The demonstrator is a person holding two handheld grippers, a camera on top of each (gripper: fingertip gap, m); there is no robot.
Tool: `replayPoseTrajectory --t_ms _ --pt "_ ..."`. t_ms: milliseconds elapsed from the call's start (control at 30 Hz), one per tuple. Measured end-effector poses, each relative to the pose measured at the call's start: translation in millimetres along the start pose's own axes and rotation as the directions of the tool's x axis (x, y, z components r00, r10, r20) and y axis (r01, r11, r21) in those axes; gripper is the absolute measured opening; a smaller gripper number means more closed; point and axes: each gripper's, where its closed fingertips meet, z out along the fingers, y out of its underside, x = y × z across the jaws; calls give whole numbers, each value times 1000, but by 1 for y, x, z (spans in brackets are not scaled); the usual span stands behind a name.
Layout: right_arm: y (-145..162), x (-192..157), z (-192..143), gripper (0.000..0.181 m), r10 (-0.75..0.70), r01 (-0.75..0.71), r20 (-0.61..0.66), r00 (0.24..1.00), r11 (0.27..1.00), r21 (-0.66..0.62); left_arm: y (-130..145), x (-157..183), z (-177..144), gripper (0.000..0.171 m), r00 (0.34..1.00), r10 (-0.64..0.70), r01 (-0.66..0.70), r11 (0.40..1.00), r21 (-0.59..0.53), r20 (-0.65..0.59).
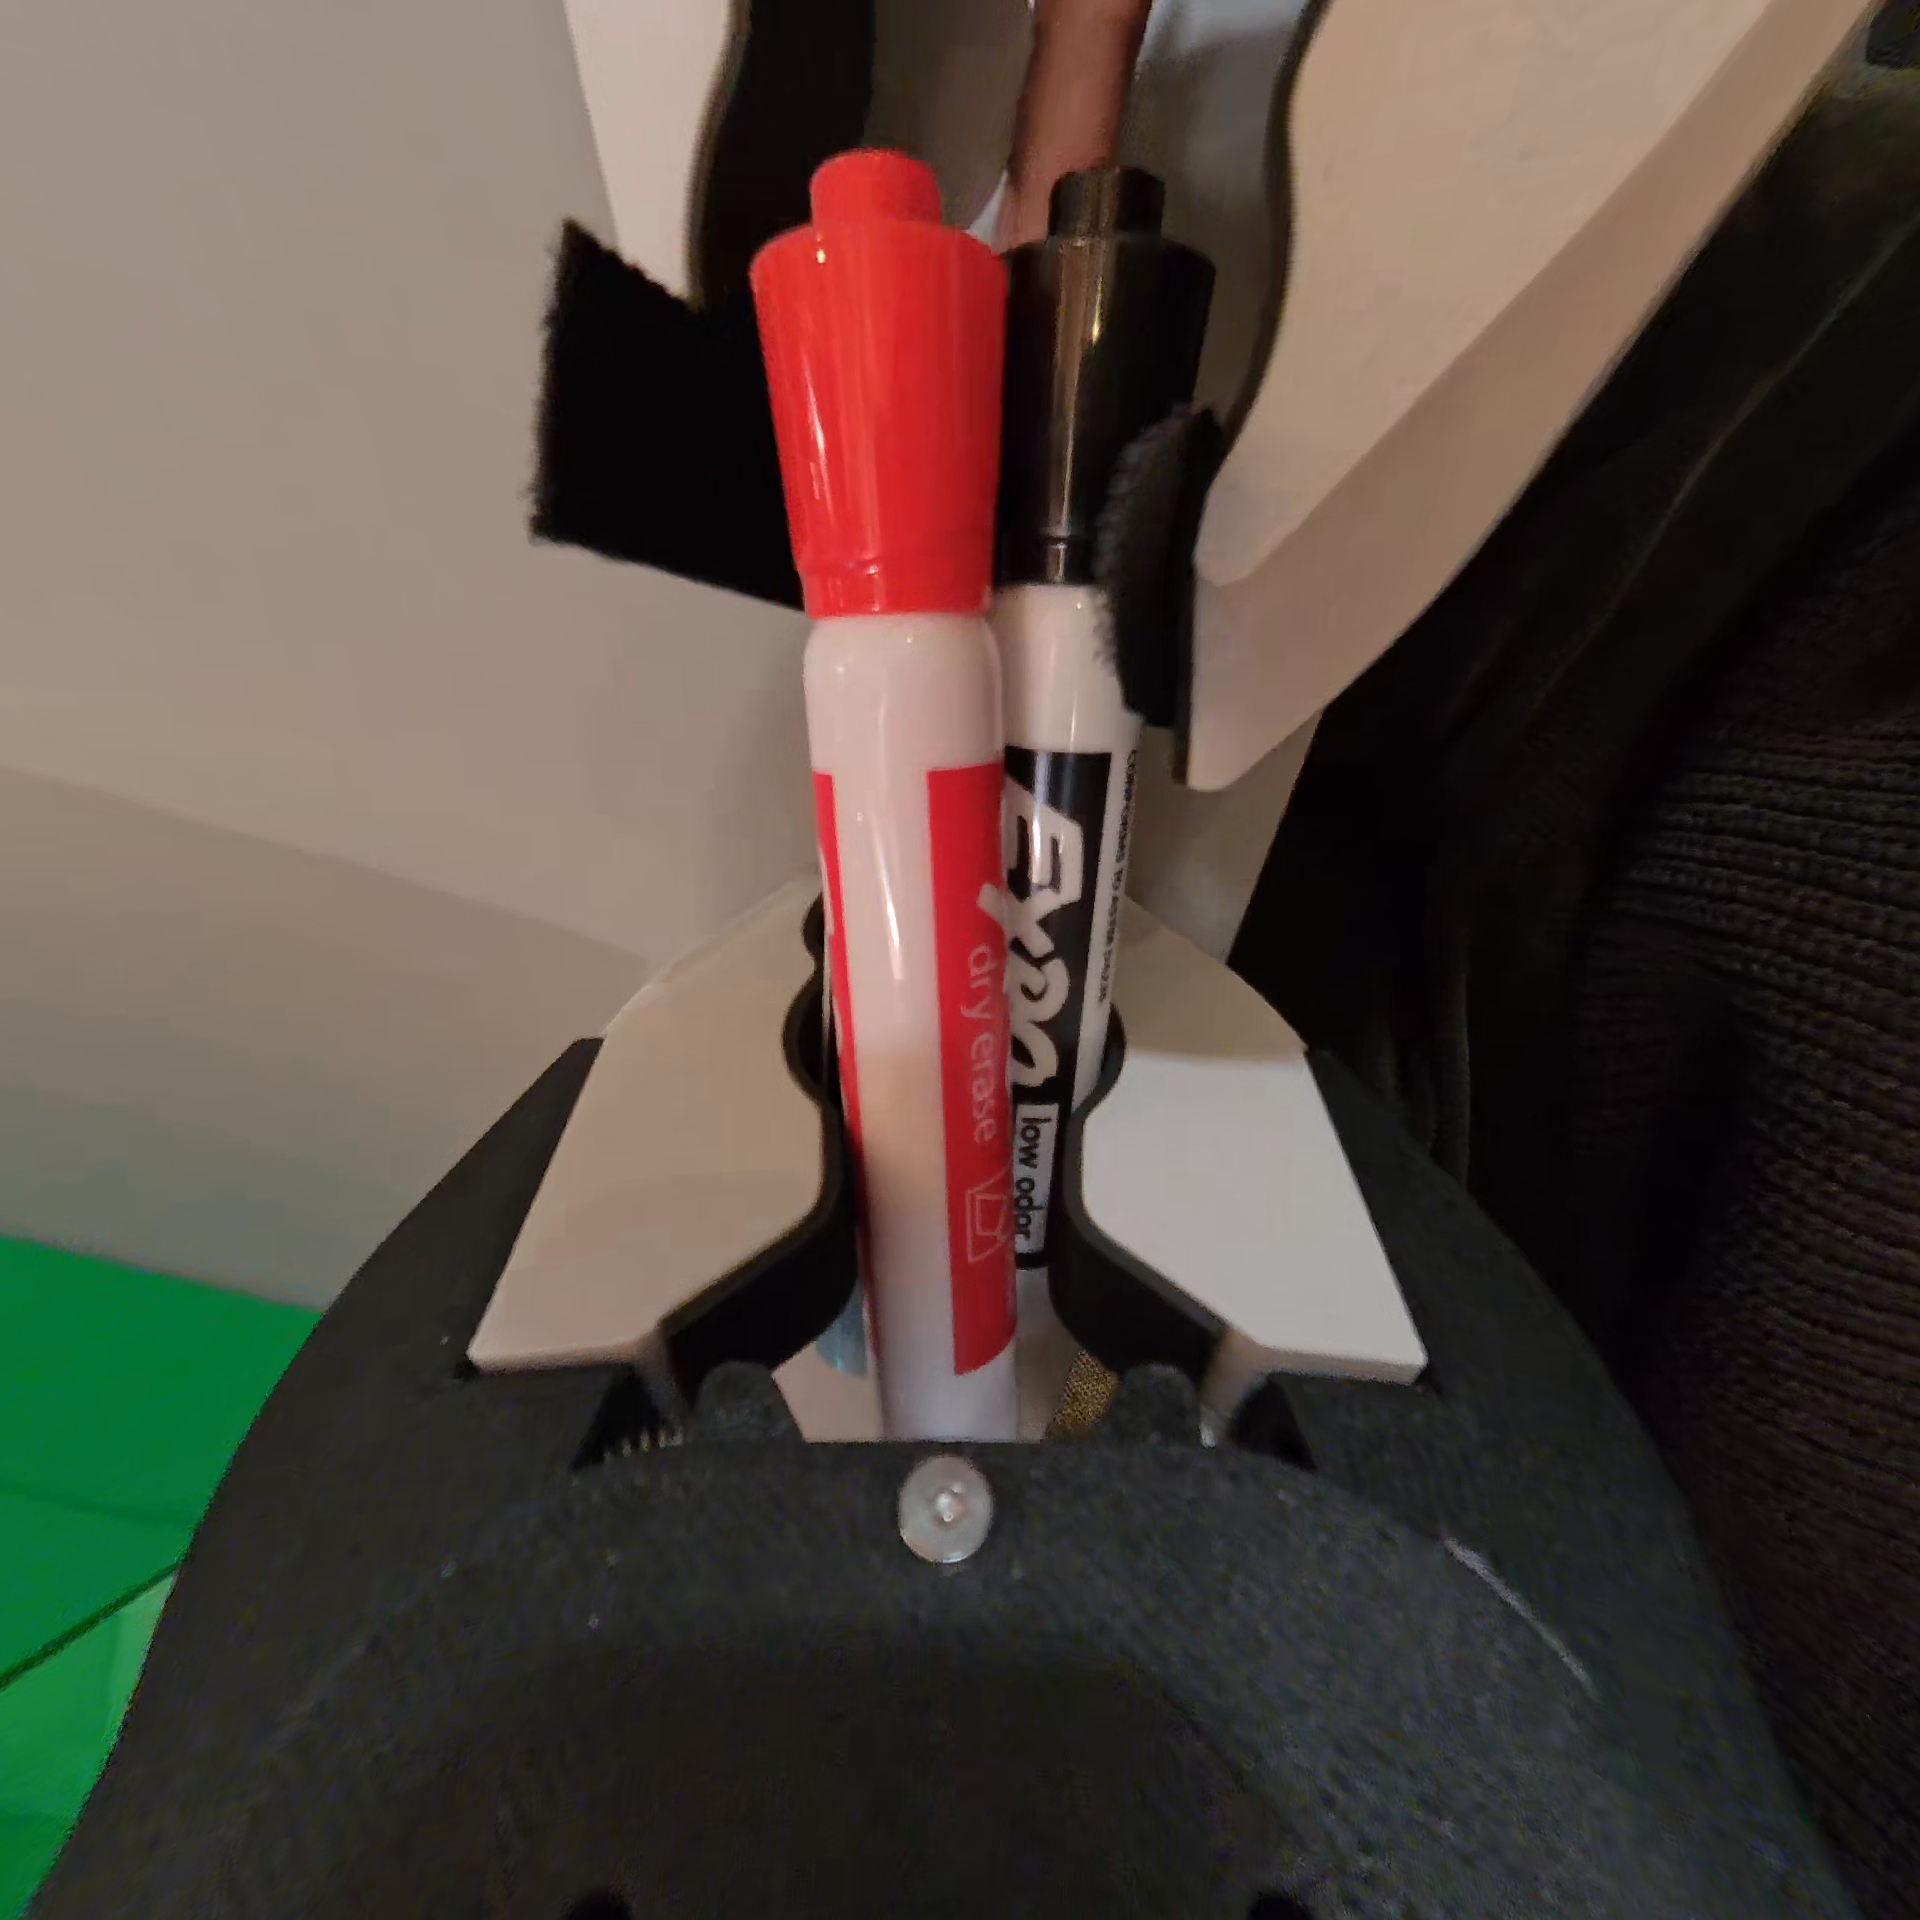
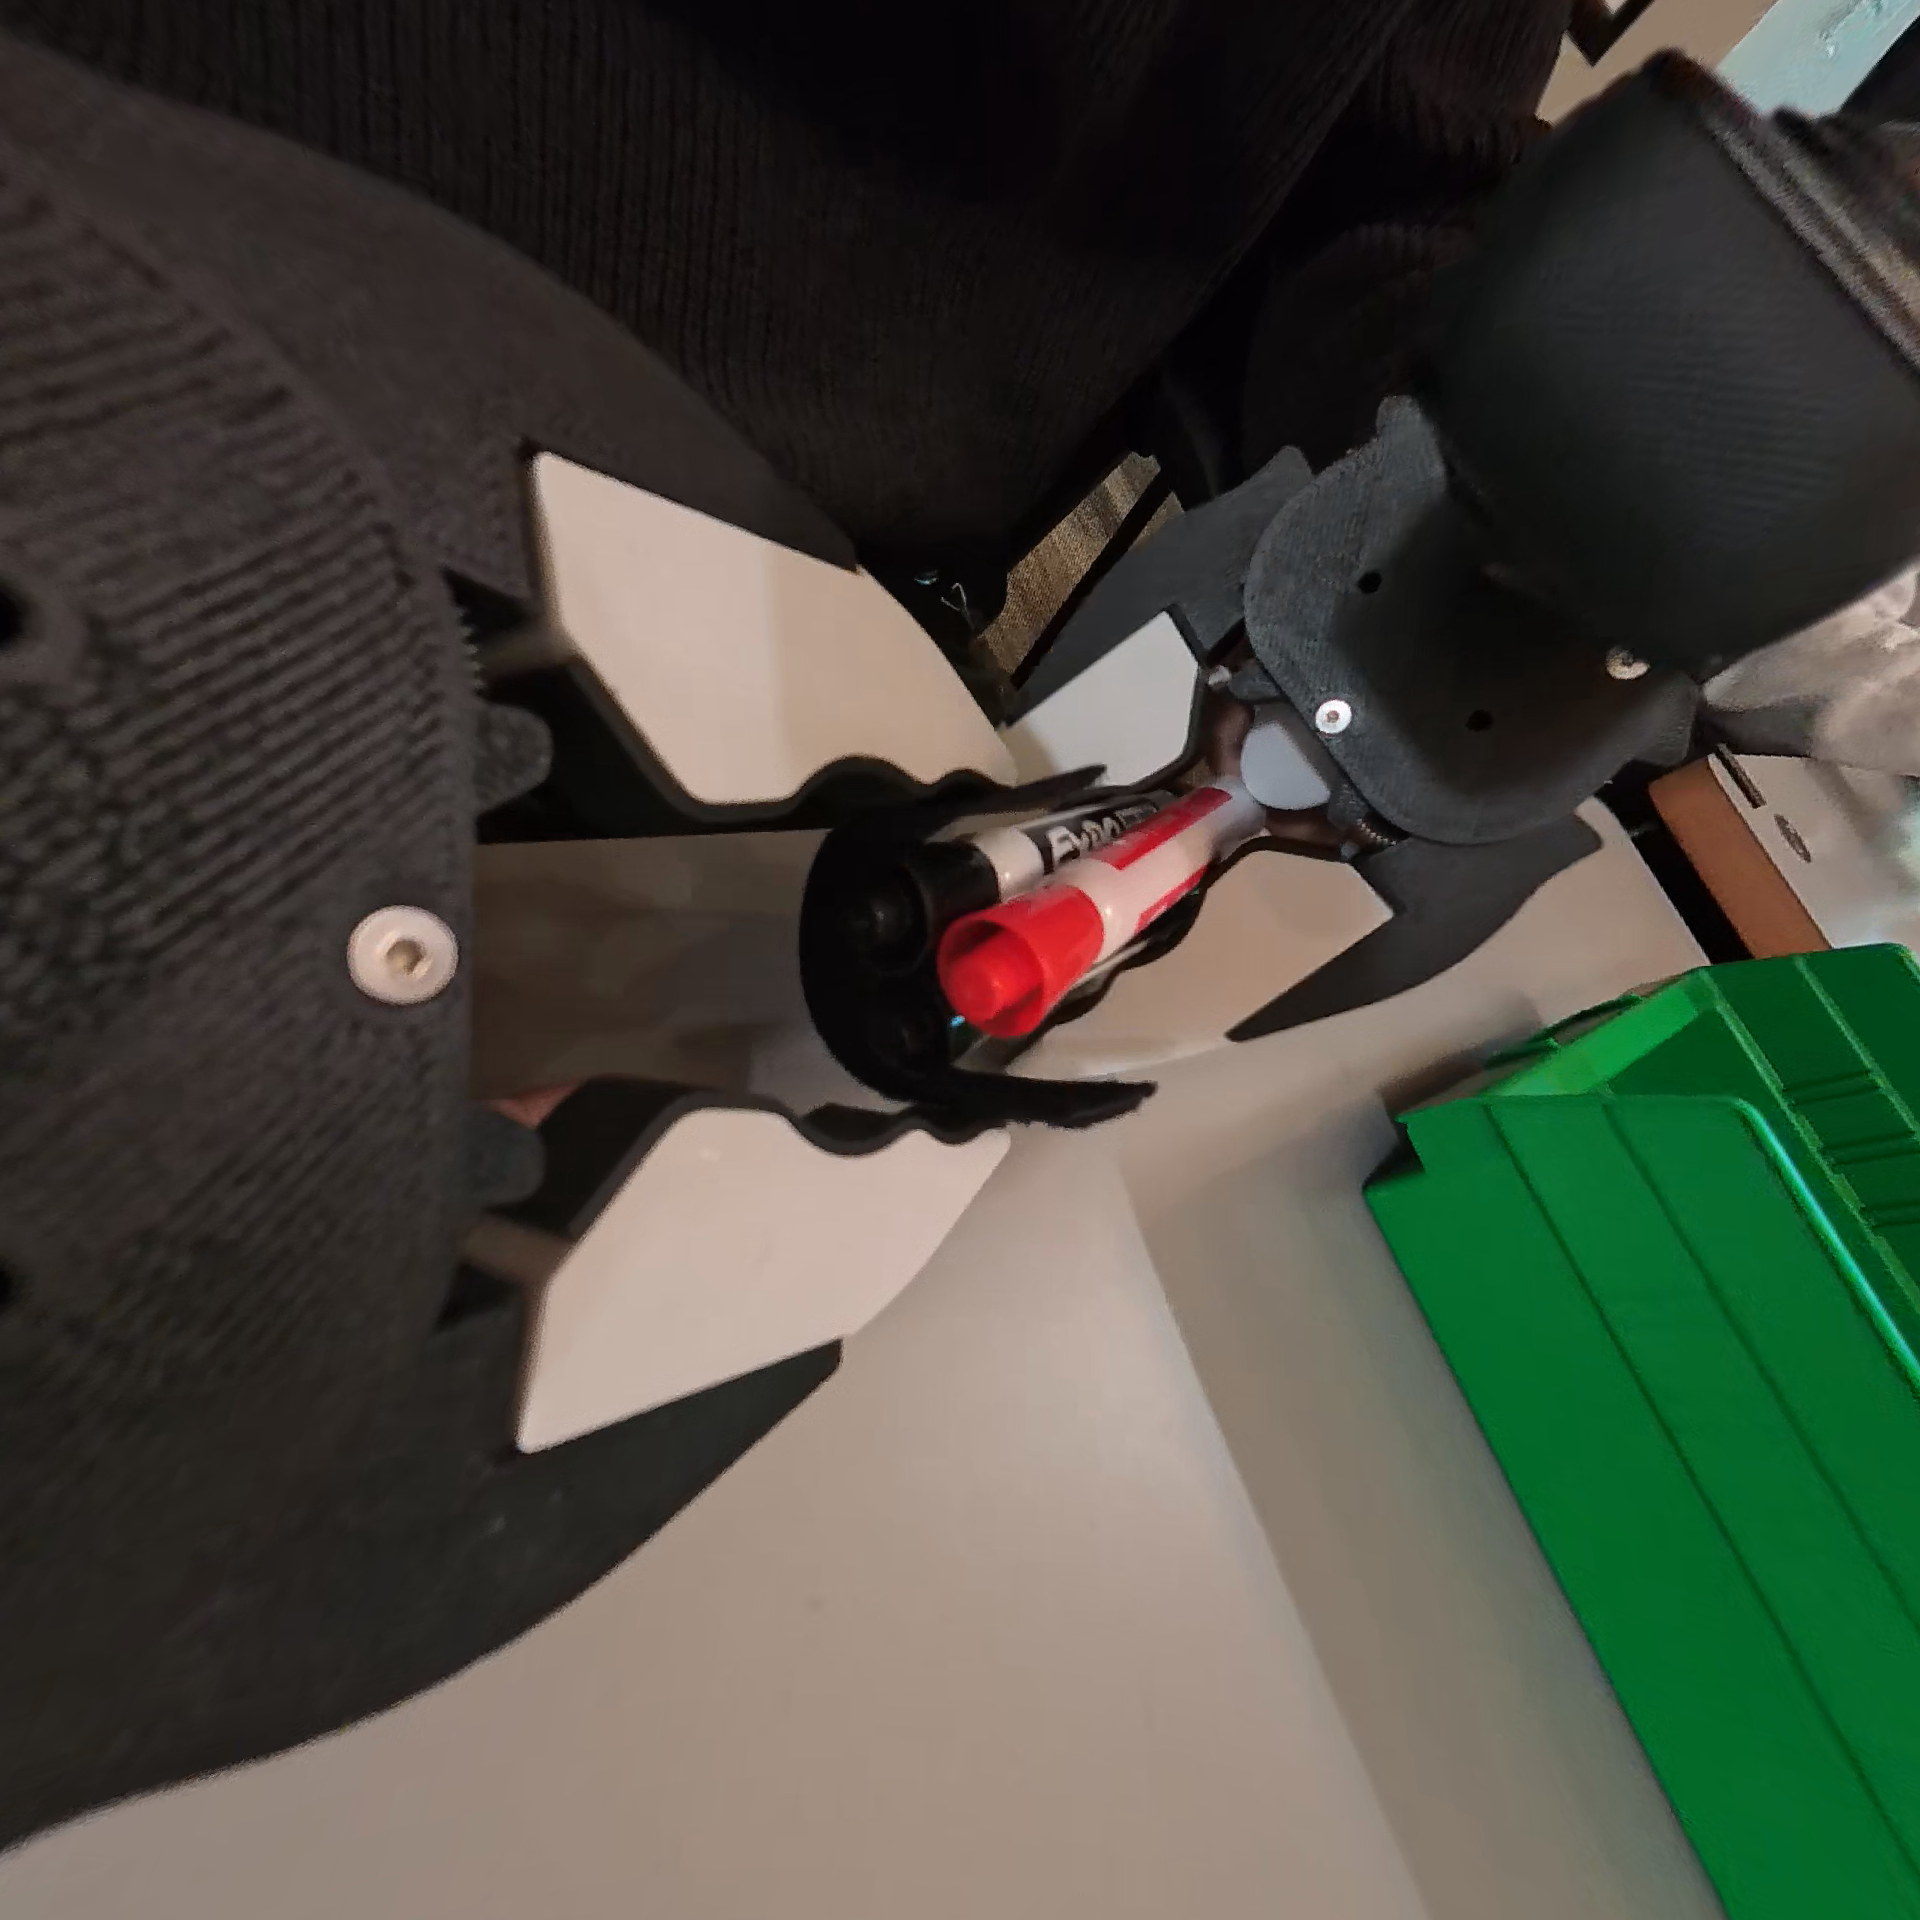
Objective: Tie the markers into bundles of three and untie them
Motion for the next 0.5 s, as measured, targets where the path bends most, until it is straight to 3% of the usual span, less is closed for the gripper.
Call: replayPoseTrajectory --t_ms 500 --pt "-10 -16 11 52 -23 23 25 999 1000 7 0 16 1 45 999 19 -20 999 -32 -44"
